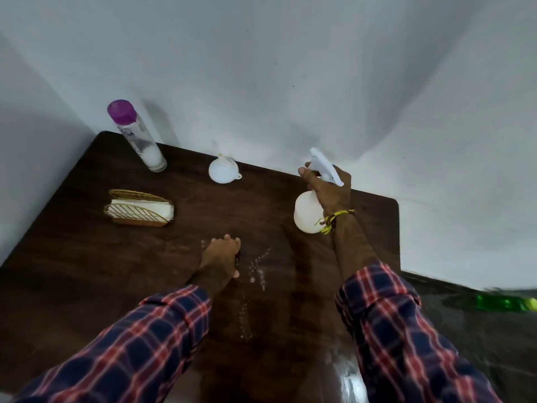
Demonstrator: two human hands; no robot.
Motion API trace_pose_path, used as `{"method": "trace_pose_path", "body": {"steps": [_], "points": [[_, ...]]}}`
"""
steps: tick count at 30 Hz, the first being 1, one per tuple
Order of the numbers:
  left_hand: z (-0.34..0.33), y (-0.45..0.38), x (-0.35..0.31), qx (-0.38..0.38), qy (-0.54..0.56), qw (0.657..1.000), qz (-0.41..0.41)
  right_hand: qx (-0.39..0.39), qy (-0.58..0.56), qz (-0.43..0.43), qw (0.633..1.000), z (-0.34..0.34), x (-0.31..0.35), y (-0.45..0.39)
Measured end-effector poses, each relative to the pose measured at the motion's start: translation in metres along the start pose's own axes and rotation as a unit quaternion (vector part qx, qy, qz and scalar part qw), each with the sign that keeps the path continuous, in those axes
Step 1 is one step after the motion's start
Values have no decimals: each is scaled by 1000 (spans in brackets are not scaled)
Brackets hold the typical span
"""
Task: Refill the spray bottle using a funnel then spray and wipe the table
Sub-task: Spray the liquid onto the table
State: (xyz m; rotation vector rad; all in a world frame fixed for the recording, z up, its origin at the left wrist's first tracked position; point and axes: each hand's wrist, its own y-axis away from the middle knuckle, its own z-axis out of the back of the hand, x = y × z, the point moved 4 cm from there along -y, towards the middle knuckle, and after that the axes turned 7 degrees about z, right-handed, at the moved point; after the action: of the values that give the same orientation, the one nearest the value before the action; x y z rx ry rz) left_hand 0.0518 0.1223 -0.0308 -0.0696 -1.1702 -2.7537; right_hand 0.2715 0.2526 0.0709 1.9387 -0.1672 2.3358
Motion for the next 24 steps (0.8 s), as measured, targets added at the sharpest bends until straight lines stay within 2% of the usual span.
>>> {"method": "trace_pose_path", "body": {"steps": [2, 4, 9, 12, 14, 24], "points": [[-6, -5, 4, 12, 12, 1000, 2, 35, 28, 17, 999, -8, -11, -17], [-8, -6, 5, 21, 16, 1000, -1, 38, 51, 19, 998, -10, -24, -25], [-5, -6, 3, 39, 14, 999, -5, -142, 72, 19, 987, -2, -46, -10], [-5, -5, 4, 58, 12, 998, -2, -178, 53, 45, 982, -1, -46, -8], [-4, -5, 4, 62, 10, 998, 0, -164, 54, 47, 984, 3, -43, -12], [-4, -5, 4, 64, 8, 998, 3, 12, 89, 84, 992, 19, -42, -39]]}}
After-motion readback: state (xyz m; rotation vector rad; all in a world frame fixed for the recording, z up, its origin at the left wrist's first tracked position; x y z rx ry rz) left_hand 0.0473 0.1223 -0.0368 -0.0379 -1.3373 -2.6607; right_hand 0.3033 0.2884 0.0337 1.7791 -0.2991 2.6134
